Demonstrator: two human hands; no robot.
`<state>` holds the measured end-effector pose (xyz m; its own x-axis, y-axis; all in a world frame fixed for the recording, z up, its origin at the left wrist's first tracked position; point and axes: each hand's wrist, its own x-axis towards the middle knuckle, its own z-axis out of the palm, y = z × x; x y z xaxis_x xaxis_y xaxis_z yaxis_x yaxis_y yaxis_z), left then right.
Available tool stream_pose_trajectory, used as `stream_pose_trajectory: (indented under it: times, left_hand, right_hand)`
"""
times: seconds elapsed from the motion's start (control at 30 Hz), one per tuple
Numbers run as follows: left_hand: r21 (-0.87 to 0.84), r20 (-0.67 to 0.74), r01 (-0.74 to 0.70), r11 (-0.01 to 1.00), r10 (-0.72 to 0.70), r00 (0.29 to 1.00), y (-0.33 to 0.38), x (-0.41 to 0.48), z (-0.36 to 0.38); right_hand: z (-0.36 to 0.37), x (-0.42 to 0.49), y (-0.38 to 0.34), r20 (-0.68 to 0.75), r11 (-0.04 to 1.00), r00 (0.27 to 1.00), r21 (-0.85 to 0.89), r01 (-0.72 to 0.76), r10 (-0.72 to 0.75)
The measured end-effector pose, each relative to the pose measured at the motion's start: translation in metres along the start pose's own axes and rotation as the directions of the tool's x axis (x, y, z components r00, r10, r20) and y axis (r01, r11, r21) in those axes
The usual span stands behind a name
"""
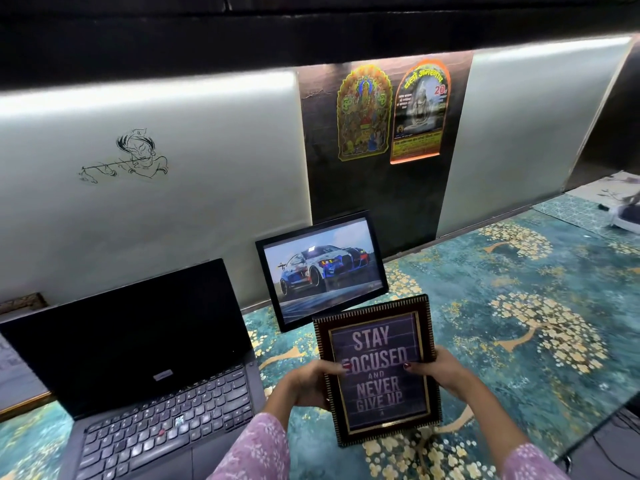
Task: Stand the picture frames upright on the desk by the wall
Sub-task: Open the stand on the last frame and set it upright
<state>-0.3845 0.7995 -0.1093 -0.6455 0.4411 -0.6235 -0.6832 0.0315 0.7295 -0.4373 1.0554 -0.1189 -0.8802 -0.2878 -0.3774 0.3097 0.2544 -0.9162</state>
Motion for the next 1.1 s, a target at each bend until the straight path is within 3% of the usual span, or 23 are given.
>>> stream_pose_trajectory:
  times: [0.13,0.2,0.33,0.47,0.63,0.77,1.1]
  left_hand:
    - [-0.187,0.141,-0.120,0.975,0.147,0.979,0.006,0.005,0.010]
    - [-0.197,0.167,-0.154,0.968,0.188,0.968,0.008,0.009,0.016]
    - [-0.122,0.129,-0.177,0.977,0.192,0.973,0.016,0.018,0.025]
    - [-0.194,0.030,-0.232,0.953,0.242,0.970,0.023,0.034,0.010]
    - [0.051,-0.153,-0.085,0.995,0.092,0.984,0.045,0.026,0.019]
    - [0.221,-0.304,-0.005,0.975,0.074,0.950,0.044,0.034,0.020]
    - [0.289,-0.340,0.041,0.956,0.062,0.939,0.025,0.025,0.034]
  right_hand:
    - [-0.010,0.006,-0.014,-0.010,0.997,0.998,-0.039,0.059,-0.060]
    - [-0.012,0.010,-0.023,-0.048,0.992,0.992,-0.052,0.113,-0.116]
    - [-0.016,0.023,-0.032,-0.133,0.979,0.970,-0.059,0.195,-0.202]
    - [-0.015,0.038,-0.041,-0.184,0.968,0.951,-0.086,0.236,-0.248]
    - [-0.017,0.056,-0.038,-0.189,0.979,0.963,-0.094,0.178,-0.193]
    - [-0.017,0.060,-0.036,-0.198,0.953,0.972,-0.296,0.065,-0.128]
    - [-0.012,0.051,-0.029,-0.151,0.936,0.984,-0.351,0.032,-0.090]
